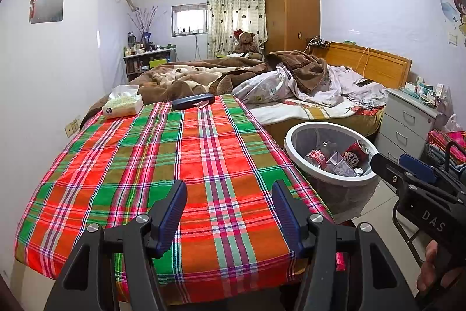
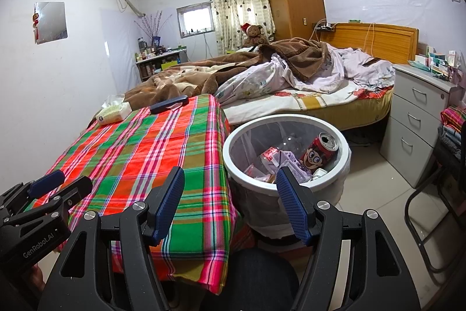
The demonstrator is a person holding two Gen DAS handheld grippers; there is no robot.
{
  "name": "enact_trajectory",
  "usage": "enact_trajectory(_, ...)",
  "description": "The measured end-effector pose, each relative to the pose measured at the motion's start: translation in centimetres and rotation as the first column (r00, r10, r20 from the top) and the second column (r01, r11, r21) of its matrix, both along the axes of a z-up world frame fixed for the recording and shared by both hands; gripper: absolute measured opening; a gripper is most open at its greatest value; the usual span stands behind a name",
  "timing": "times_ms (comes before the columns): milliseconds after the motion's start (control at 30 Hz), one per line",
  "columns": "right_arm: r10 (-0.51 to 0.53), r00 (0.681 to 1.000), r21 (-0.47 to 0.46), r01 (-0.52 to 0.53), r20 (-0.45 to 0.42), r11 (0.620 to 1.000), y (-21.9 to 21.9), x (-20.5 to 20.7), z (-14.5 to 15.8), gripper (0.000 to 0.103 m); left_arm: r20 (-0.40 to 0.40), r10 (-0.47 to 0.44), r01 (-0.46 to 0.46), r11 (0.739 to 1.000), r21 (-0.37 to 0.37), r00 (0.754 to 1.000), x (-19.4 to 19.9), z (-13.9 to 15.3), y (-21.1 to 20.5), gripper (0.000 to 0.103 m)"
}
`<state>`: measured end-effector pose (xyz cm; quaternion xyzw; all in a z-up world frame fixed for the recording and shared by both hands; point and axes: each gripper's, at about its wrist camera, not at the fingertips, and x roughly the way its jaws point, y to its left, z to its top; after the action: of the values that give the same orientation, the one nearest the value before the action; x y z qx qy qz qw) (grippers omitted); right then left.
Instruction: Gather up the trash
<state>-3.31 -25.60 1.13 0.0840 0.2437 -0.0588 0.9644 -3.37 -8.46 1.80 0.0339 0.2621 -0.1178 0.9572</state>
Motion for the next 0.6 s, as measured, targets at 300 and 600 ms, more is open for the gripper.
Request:
enact_trajectory(300, 0.001, 1.0, -0.001, -0.001, 0.002, 1.0, 0.03, -0.1, -0.04, 0.067, 0.0, 0.0, 0.0, 1.0, -0.002, 1.0, -0.17, 0.0, 0.1, 0.06)
enact_trajectory(600, 0.001, 1.0, -0.002, -0.001, 0.006, 1.0, 0.13, -0.2, 0.33, 0.067, 0.0, 0.0, 0.0, 1.0, -0.002, 1.0, -0.17, 0.03, 0.07, 0.06)
